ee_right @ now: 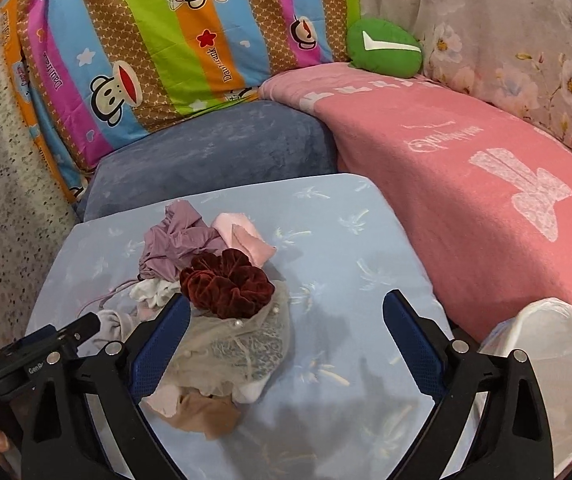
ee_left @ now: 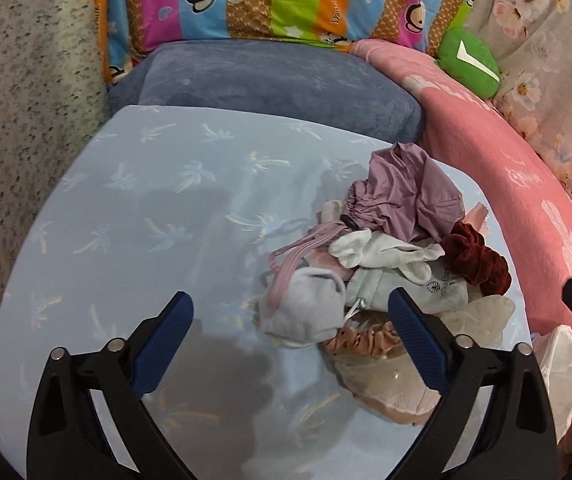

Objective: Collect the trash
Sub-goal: 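Grasp the dark red scrunchie with the right tool while the left tool grasps a white sock, then carry the scrunchie and sock to the white bin and release both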

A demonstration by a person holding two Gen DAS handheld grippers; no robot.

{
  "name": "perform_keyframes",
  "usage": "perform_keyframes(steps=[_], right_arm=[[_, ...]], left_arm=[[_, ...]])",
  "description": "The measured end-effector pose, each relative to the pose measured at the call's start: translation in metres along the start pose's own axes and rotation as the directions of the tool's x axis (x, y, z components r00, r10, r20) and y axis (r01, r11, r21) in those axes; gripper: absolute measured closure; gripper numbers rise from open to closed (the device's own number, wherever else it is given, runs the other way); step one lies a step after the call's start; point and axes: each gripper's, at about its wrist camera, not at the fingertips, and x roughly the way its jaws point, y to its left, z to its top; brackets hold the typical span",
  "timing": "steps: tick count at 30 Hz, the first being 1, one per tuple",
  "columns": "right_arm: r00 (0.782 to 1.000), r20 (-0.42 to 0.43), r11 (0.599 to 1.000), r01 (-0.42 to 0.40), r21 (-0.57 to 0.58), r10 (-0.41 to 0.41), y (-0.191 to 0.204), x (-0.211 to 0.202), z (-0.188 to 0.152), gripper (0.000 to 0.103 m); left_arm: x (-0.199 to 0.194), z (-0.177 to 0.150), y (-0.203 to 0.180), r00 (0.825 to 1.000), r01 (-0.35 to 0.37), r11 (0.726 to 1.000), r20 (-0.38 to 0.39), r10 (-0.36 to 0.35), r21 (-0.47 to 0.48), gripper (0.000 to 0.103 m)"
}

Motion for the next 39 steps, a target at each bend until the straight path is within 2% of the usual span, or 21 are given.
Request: perform_keyframes(steps=[7, 8, 10, 11, 12, 13, 14, 17, 22, 29, 34, 39], right_arm=[[0.998, -0.061, 0.997, -0.038, -0.068, 0.034, 0.023, 0.04, 0.005, 0.025], [0.997, -0.072, 0.996, -0.042, -0.078, 0.036, 0.027, 0.045, 0.005, 0.029], [0.994, -0.103, 0.994, -0.051, -0.098, 0.041, 0.033, 0.055, 0.001, 0.037], [0.992, -0.12, 0.993, -0.061, -0.104, 0.048, 0.036, 0.059, -0.001, 0.046], [0.989, -0.135, 0.992, -0.072, -0.105, 0.057, 0.037, 0.062, -0.003, 0.058], [0.987, -0.15, 0.991, -0.081, -0.104, 0.065, 0.038, 0.064, -0.005, 0.064], [0.985, -0.16, 0.991, -0.085, -0.105, 0.067, 0.039, 0.065, -0.007, 0.074], [0.985, -0.154, 0.99, -0.092, -0.107, 0.075, 0.041, 0.061, -0.011, 0.081], [0.99, -0.113, 0.991, -0.094, -0.09, 0.083, 0.036, 0.041, -0.009, 0.084], [0.996, -0.033, 0.993, -0.091, -0.07, 0.089, 0.023, -0.005, 0.004, 0.085], [0.997, 0.031, 0.995, -0.07, -0.065, 0.073, 0.009, -0.043, 0.012, 0.086], [0.995, 0.079, 0.998, -0.059, -0.032, 0.061, -0.014, -0.077, 0.014, 0.086]], left_arm=[[0.022, 0.004, -0.003, 0.997, 0.057, 0.998, -0.056, -0.057, 0.003, 0.04], [0.023, 0.004, -0.003, 0.996, 0.063, 0.998, -0.06, -0.063, 0.002, 0.047], [0.025, 0.005, -0.002, 0.995, 0.071, 0.997, -0.071, -0.071, 0.0, 0.057], [0.025, 0.005, -0.002, 0.995, 0.072, 0.997, -0.07, -0.071, 0.001, 0.064], [0.025, 0.005, -0.001, 0.995, 0.073, 0.997, -0.071, -0.073, 0.002, 0.066], [0.024, 0.006, -0.001, 0.995, 0.076, 0.997, -0.069, -0.076, 0.002, 0.068], [0.023, 0.006, -0.001, 0.995, 0.079, 0.997, -0.066, -0.078, 0.007, 0.074], [0.018, 0.006, -0.003, 0.996, 0.072, 0.997, -0.058, -0.07, 0.031, 0.083], [0.008, 0.011, -0.009, 0.997, 0.072, 0.996, -0.042, -0.07, 0.044, 0.088], [-0.026, 0.019, -0.029, 0.995, 0.094, 0.991, 0.031, -0.097, 0.093, 0.089], [-0.055, 0.021, -0.052, 0.986, 0.131, 0.981, 0.085, -0.144, 0.14, 0.089], [-0.084, 0.013, -0.08, 0.969, 0.188, 0.962, 0.122, -0.214, 0.197, 0.089]])
